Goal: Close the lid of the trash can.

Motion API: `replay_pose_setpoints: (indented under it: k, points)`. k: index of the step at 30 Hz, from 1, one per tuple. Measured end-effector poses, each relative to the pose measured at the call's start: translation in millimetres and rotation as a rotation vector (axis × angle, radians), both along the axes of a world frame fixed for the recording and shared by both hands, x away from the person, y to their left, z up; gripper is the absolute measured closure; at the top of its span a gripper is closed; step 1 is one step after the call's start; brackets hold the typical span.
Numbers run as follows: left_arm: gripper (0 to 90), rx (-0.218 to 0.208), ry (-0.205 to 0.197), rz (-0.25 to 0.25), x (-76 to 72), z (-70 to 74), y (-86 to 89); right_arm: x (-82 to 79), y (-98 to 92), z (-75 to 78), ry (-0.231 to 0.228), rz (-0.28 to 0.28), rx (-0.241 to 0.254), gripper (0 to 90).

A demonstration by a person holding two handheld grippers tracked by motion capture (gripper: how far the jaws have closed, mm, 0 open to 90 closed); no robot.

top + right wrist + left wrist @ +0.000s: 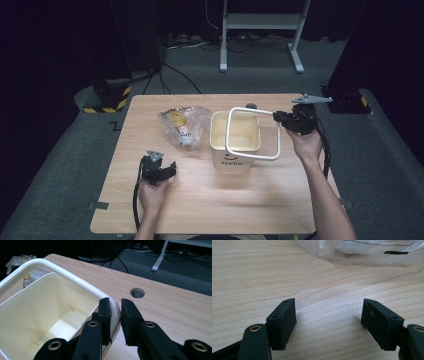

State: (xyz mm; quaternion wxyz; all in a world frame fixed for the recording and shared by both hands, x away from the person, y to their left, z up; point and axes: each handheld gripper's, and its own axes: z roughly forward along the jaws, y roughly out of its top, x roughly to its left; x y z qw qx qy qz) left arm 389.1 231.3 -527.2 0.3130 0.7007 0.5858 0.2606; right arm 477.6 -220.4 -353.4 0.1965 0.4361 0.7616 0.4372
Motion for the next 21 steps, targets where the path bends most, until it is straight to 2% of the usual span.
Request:
replay_pose_setpoints:
  k: [21]
  points:
    - [28.1, 0.000, 0.000, 0.000, 0.0, 0.0, 0.0, 6.9, 9.7, 6.6, -0.005, 0.010, -0.001, 78.9]
